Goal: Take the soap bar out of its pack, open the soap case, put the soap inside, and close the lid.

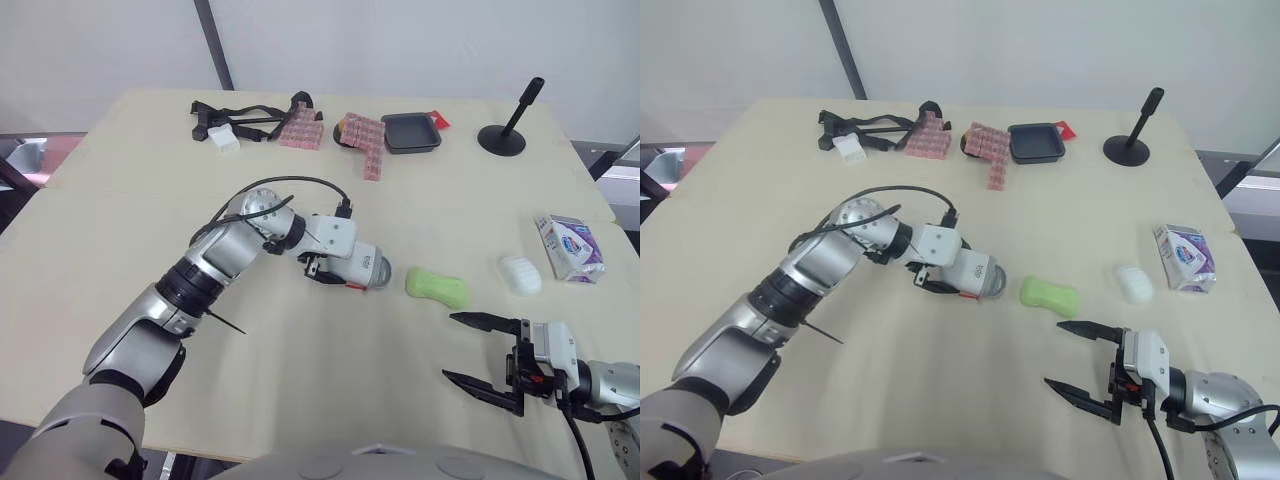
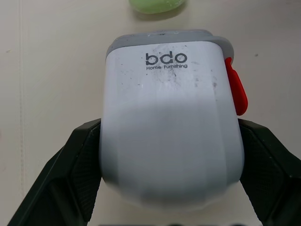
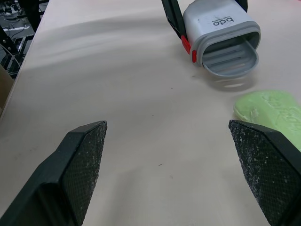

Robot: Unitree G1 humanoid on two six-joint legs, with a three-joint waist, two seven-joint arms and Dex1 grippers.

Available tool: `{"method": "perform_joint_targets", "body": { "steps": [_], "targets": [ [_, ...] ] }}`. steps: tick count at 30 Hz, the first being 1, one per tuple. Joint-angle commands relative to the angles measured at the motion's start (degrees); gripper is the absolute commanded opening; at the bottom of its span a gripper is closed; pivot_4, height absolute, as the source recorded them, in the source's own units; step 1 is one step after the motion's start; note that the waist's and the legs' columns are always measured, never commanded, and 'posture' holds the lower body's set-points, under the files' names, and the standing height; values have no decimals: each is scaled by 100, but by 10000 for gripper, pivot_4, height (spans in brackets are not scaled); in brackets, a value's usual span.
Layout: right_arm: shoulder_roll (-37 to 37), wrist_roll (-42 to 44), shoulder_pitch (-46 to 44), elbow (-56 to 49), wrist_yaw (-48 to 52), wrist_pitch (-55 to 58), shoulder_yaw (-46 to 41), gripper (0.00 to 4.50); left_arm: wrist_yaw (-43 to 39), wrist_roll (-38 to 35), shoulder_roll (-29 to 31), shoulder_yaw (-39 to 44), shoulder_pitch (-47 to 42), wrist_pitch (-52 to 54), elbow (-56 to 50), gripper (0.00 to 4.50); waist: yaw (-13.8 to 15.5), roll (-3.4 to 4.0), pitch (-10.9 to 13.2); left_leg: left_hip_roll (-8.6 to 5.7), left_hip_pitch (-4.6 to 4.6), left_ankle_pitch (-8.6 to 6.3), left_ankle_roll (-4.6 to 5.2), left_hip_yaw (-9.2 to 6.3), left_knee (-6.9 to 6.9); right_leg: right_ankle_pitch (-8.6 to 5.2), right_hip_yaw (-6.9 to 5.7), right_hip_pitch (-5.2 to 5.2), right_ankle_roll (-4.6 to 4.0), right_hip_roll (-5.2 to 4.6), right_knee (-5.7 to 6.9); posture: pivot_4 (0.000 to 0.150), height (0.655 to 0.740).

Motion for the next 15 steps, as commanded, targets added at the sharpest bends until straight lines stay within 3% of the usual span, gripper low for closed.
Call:
{"method": "perform_joint_targets", "body": {
  "steps": [1,15],
  "targets": [
    [-48,20,-3,-32,38,-112,-49,44558,28,136,-8,-26,-189,202,-218,34667,2,0,0,-1,0,0,0,0,0,0,0,0,0,-1,0,1500,7400],
    [-75,3,11,-30,13,-113,-37,44558,-219,221,110,-107,-355,551,-461,34667,1,0,0,-1,-2,0,2,0,-2,0,-1,0,0,-1,-3,1500,7400]
  ]
}}
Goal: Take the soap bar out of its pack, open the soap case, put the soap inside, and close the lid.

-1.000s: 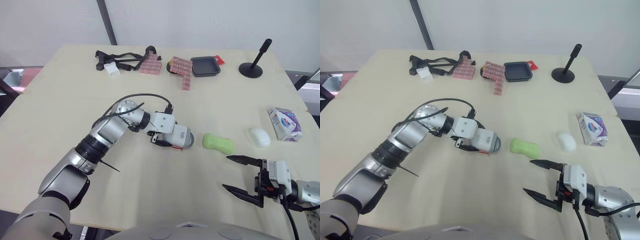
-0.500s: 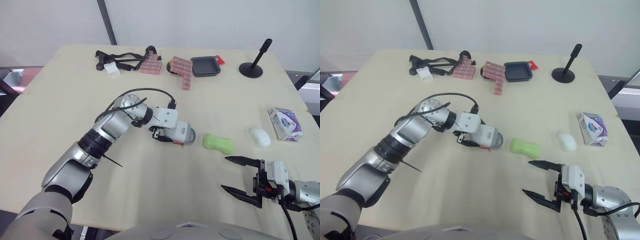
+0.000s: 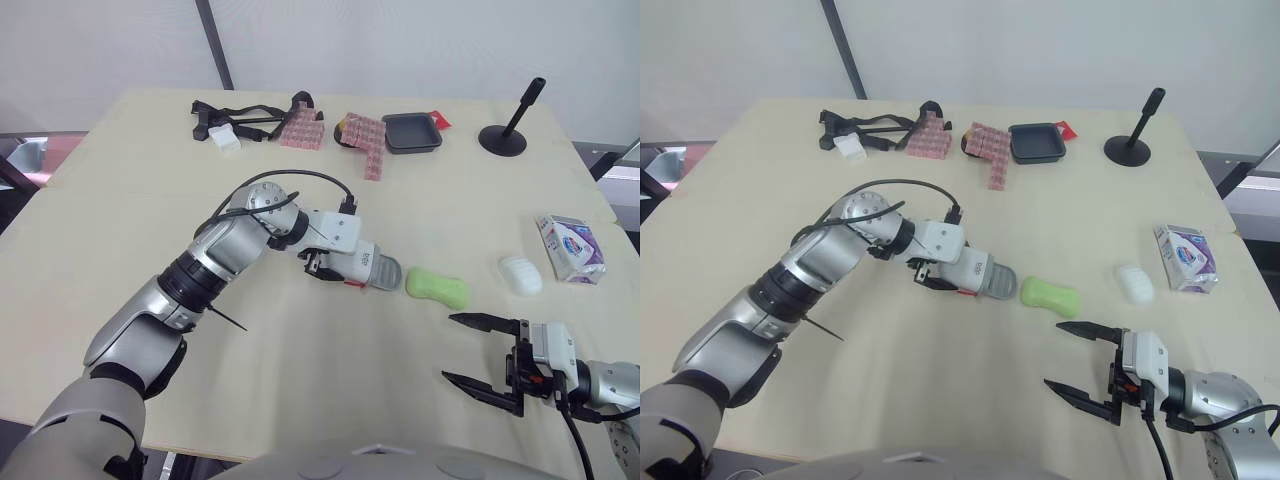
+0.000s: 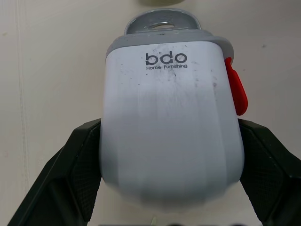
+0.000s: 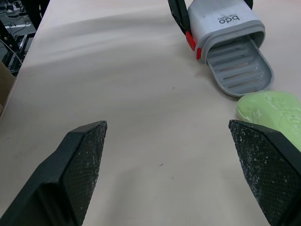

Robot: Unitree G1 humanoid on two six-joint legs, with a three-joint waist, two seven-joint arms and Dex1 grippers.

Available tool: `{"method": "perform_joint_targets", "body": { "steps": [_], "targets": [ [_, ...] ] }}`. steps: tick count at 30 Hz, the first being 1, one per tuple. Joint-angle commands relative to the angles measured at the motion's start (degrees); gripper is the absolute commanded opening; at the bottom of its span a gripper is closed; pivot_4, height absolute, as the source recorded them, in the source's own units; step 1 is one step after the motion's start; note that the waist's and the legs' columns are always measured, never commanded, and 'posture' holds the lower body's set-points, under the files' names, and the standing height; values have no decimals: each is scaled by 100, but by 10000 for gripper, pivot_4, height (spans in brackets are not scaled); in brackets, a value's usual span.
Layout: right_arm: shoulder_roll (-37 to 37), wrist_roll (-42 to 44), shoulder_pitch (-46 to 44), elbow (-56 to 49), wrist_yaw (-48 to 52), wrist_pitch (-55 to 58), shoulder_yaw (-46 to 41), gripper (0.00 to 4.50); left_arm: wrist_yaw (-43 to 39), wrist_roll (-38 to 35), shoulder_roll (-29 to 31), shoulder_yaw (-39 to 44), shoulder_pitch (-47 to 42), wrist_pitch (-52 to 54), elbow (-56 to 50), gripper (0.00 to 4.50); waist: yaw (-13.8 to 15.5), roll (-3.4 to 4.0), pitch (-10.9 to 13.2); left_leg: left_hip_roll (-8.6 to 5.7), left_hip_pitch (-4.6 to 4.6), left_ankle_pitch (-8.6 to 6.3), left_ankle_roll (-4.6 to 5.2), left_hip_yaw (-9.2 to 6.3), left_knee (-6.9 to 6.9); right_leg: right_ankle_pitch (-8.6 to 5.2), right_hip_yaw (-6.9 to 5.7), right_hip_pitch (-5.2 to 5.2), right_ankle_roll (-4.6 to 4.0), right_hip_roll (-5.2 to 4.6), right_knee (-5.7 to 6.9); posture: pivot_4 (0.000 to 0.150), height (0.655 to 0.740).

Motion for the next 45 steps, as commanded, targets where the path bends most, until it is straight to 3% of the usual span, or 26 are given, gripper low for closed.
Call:
{"method": "perform_joint_targets", "body": {
  "steps": [1,9,16,26,35,45],
  "targets": [
    [-48,42,4,-29,18,-71,-58,44558,-81,5,75,17,-140,49,-221,34667,-3,0,0,0,0,0,0,0,0,0,0,0,0,0,0,1500,7400],
    [-40,38,-25,-11,-6,-69,-70,44558,-113,125,543,115,-59,-393,83,34667,-6,1,1,0,1,0,1,0,-3,0,0,0,0,0,0,1500,7400],
    [-38,38,-14,21,-18,-87,-95,44558,-112,-255,885,547,4,-726,244,34667,0,1,1,0,3,0,1,-2,-4,0,-5,-3,0,0,-8,1500,7400],
    [-50,139,2,-7,-82,-13,-165,44558,-149,-1390,975,1481,959,-1044,132,34667,-13,1,1,0,-6,0,1,-3,-11,0,-7,-3,0,0,-14,1500,7400],
    [229,973,-325,-303,-1001,966,-592,44558,-127,-1263,1161,1403,1211,-1548,514,34667,-8,1,1,0,20,2,3,-4,-12,0,-8,-4,0,0,-15,1500,7400],
    [354,794,-145,-627,-1155,978,-596,44558,-112,-1482,1024,1475,1266,-1548,548,34667,-2,1,1,-1,20,2,3,-4,-14,0,-9,-5,0,-1,-19,1500,7400]
  ]
}}
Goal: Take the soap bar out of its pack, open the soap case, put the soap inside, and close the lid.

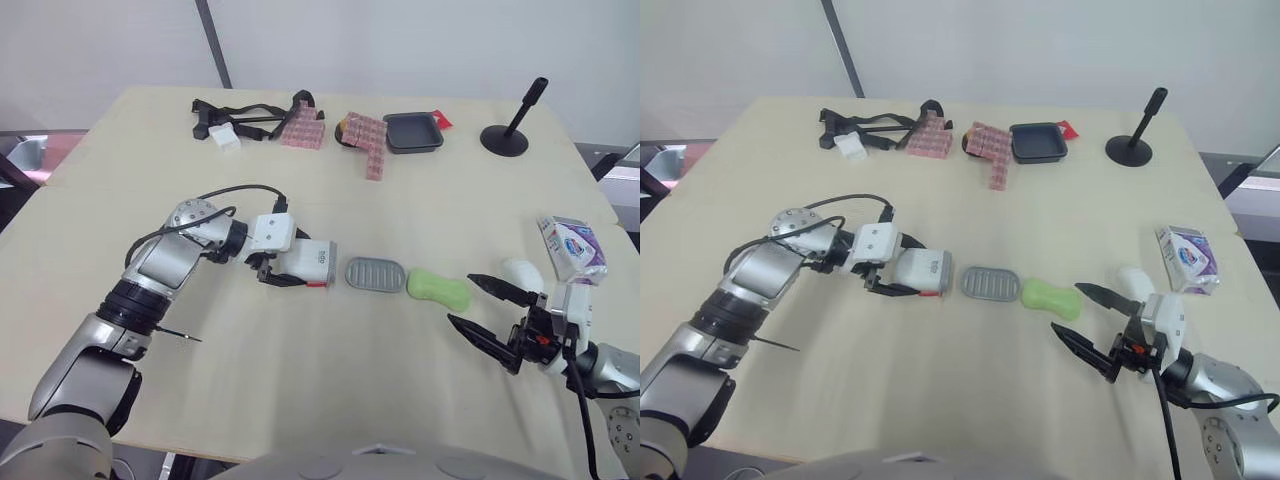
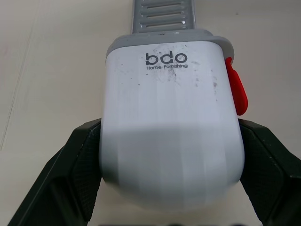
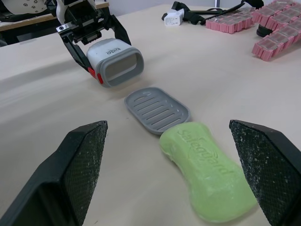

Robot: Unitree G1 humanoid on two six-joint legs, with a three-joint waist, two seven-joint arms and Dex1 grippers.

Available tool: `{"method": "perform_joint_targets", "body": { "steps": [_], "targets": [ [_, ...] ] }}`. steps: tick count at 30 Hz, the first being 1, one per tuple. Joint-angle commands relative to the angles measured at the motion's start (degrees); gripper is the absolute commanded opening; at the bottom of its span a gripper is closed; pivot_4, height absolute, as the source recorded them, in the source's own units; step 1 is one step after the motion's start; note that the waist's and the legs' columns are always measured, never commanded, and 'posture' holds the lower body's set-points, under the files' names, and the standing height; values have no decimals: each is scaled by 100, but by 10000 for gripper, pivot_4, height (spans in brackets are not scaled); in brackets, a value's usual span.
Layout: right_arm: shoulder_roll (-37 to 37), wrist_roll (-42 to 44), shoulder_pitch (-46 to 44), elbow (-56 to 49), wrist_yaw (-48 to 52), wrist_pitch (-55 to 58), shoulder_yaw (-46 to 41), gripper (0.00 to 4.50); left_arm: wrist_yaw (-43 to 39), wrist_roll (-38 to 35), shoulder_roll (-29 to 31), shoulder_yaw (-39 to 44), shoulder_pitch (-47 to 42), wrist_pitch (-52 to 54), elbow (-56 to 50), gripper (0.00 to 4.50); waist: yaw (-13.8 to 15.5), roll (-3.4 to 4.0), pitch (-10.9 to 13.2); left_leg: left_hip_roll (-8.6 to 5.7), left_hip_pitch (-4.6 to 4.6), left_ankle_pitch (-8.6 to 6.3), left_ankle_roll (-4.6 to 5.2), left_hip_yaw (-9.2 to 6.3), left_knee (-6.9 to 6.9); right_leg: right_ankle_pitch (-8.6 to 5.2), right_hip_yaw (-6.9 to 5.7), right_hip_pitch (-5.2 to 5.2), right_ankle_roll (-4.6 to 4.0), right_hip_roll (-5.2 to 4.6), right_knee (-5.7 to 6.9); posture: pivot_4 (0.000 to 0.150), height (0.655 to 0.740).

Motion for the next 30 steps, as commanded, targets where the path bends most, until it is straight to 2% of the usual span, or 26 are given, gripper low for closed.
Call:
{"method": "perform_joint_targets", "body": {
  "steps": [1,10,26,27,28,30],
  "targets": [
    [-11,-78,79,-200,64,-174,-119,44558,-34,-130,60,198,-24,-111,-25,34667,-9,0,0,0,0,0,0,0,0,0,0,0,0,0,0,1500,7400],
    [-3,-543,298,-72,311,-781,-56,44558,-181,-212,118,178,62,-130,-8,34667,-9,0,0,0,-3,0,0,0,0,1,0,0,1,0,0,1500,7400],
    [-98,-575,256,44,473,-767,1,44558,-71,-26,17,110,-49,-343,370,34667,-14,0,0,-1,-4,0,0,0,0,1,0,0,2,0,0,1500,7400],
    [-97,-582,253,62,486,-769,2,45000,-41,15,4,98,-50,-397,406,42667,-13,0,0,-1,-5,0,0,0,0,1,0,0,2,0,0,1500,7400],
    [-101,-583,246,78,500,-760,1,45000,-16,44,-15,94,-58,-454,440,44862,-14,0,0,-1,-5,0,0,0,0,1,0,0,2,0,0,1500,7400],
    [-104,-595,234,113,525,-766,1,45000,56,117,-53,81,-83,-559,509,44862,-11,0,0,-1,-6,0,0,0,0,2,0,0,3,0,0,1500,7400]
  ]
}}
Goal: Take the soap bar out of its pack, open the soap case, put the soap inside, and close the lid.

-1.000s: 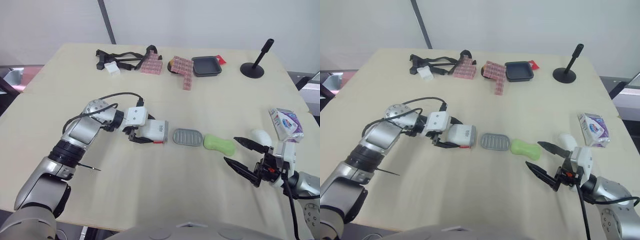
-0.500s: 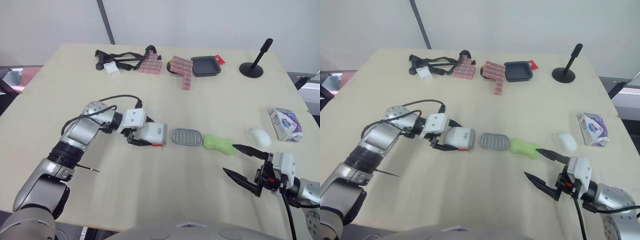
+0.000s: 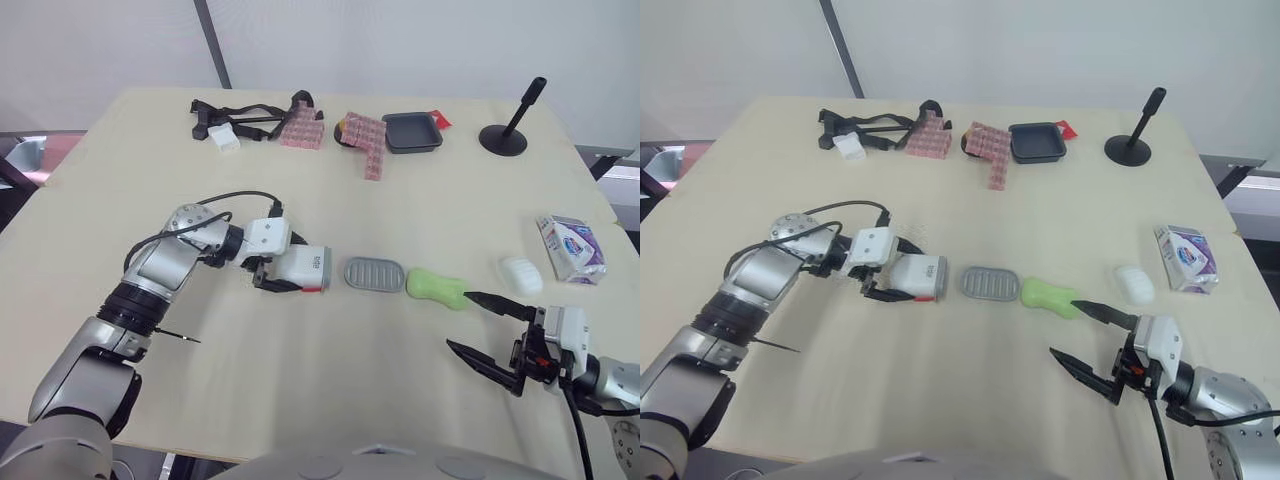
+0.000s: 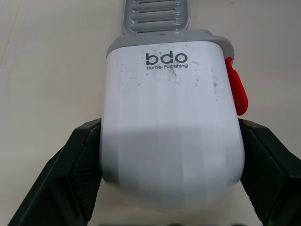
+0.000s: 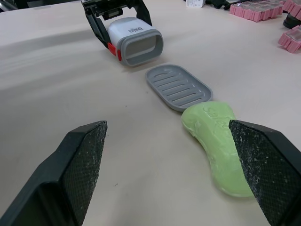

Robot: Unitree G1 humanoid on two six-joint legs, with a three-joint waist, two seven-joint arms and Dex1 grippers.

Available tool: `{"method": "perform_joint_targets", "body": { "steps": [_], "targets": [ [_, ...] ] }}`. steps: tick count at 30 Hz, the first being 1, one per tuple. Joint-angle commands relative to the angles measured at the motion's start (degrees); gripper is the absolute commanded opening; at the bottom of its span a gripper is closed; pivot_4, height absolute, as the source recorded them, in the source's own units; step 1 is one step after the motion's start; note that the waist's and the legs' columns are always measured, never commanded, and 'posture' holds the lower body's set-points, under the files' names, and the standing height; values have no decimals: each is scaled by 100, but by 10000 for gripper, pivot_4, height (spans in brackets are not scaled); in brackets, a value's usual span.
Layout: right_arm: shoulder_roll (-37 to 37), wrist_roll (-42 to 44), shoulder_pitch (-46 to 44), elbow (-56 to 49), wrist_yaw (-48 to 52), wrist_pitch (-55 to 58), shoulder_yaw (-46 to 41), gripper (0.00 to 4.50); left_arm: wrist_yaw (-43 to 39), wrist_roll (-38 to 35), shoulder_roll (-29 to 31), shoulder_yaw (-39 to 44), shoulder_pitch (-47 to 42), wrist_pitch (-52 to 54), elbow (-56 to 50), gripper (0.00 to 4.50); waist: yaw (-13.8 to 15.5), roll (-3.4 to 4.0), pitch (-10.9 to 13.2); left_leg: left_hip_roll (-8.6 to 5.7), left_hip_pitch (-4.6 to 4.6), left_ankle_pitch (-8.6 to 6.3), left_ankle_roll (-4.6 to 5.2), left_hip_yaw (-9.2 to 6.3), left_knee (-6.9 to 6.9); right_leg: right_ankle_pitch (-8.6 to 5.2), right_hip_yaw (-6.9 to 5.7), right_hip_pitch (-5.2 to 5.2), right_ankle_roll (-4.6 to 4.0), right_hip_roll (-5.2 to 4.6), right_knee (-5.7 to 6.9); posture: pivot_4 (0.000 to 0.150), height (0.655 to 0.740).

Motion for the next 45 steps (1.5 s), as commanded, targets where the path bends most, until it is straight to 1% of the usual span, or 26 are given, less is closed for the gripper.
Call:
{"method": "perform_joint_targets", "body": {
  "steps": [1,7,14,17,21,24,27,29,33,35,39,42,45],
  "targets": [
    [-72,12,-14,-18,78,-89,-42,45000,128,123,-25,80,-149,-248,93,44862,1,0,0,0,0,0,0,0,0,0,0,0,0,0,0,1500,7400],
    [-61,-3,-45,63,126,-121,-52,45000,129,111,-56,119,-208,-293,192,44862,-4,0,0,0,0,0,0,0,0,1,0,0,2,0,1,1500,7400],
    [-126,15,-96,227,302,-218,-96,45000,-333,-553,95,458,-67,-186,-193,44862,-7,0,0,0,0,0,0,0,0,0,0,0,1,0,1,1500,7400],
    [-159,31,-141,289,331,-231,-126,45000,-398,-853,129,663,66,-209,-366,44862,-12,0,0,0,0,0,0,0,0,0,0,0,0,0,2,1500,7400],
    [-316,72,-242,156,344,-102,-166,45000,-45,-1438,17,1297,535,-233,-740,44862,-22,0,0,0,1,0,0,1,0,-1,0,0,-2,0,3,1500,7400],
    [-602,102,-285,-154,214,355,-149,45000,58,-1820,102,1604,1127,31,-1223,44862,-43,1,-1,1,-6,0,1,2,-1,-1,2,0,-2,0,3,1500,7400],
    [-954,122,-465,-471,33,954,-94,45000,27,-2159,283,1879,1929,231,-1717,44862,-70,-1,0,2,-7,0,0,2,-3,-1,2,4,-1,2,1,1500,7400],
    [-1127,191,-694,-694,-226,1454,-60,45000,38,-2304,352,2053,2442,200,-1933,44862,-79,-3,2,3,10,0,1,0,-3,-1,0,4,-1,3,0,1500,7400],
    [-1425,-51,-1301,-962,-583,2096,172,45000,104,-2361,369,2244,3187,47,-2130,44862,-91,-3,2,2,33,0,0,1,-4,-1,2,19,-2,2,-3,1500,7400],
    [-1513,-185,-1657,-995,-734,2301,328,45000,203,-2369,318,2285,3401,26,-2160,44862,-77,-4,3,2,37,0,0,0,-4,-1,1,24,-2,2,-4,1500,7400],
    [-1840,-656,-2531,-872,-838,2823,904,45000,575,-2354,109,2313,3751,36,-2243,44862,-114,-5,4,0,37,1,1,3,-4,-1,5,23,-2,1,-6,1500,7400],
    [-1949,-883,-2881,-766,-829,3065,1222,45000,679,-2318,1,2286,3914,-61,-2326,44862,-89,-7,5,2,33,1,0,0,-8,-1,-1,23,-1,2,-12,1500,7400],
    [-2032,-1056,-3351,-637,-777,3524,1615,45000,694,-2349,-139,2147,4254,-176,-2518,44862,-145,-4,5,0,31,0,0,3,-13,2,4,21,3,3,-16,1500,7400]
  ]
}}
